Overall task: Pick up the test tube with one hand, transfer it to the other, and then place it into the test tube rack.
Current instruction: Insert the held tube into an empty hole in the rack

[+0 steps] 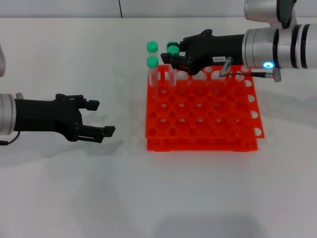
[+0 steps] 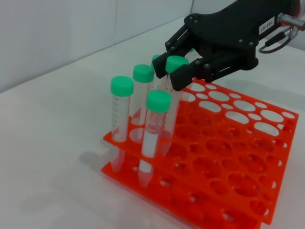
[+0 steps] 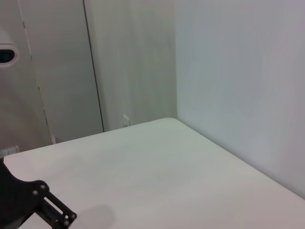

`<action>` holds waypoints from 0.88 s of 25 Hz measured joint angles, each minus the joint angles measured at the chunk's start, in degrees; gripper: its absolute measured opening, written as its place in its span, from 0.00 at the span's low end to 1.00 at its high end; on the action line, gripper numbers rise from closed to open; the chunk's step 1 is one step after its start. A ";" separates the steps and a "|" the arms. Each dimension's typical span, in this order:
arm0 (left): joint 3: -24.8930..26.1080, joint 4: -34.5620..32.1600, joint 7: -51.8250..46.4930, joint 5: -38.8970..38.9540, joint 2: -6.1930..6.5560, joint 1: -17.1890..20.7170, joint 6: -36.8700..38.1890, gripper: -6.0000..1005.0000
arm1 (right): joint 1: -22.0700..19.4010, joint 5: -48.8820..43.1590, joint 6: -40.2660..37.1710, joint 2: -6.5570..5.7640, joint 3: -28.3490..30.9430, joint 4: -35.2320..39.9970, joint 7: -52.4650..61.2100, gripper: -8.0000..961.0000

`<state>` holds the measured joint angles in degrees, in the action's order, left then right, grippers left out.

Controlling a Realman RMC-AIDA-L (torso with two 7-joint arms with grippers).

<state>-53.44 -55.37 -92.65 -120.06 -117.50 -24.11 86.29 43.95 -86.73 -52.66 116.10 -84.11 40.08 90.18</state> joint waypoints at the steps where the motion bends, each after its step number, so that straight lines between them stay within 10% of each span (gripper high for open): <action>1: 0.00 0.00 0.00 0.00 0.00 0.00 -0.09 0.88 | 0.00 -0.03 -0.02 0.00 0.00 0.00 -0.05 0.29; 22: 0.00 0.00 0.01 0.01 0.00 -0.01 -0.41 0.88 | 0.00 0.07 -0.16 0.00 -0.70 -0.09 -1.46 0.31</action>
<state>-53.43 -55.37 -92.64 -120.05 -117.50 -24.12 85.88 43.95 -86.66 -52.82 116.10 -84.81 39.98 88.72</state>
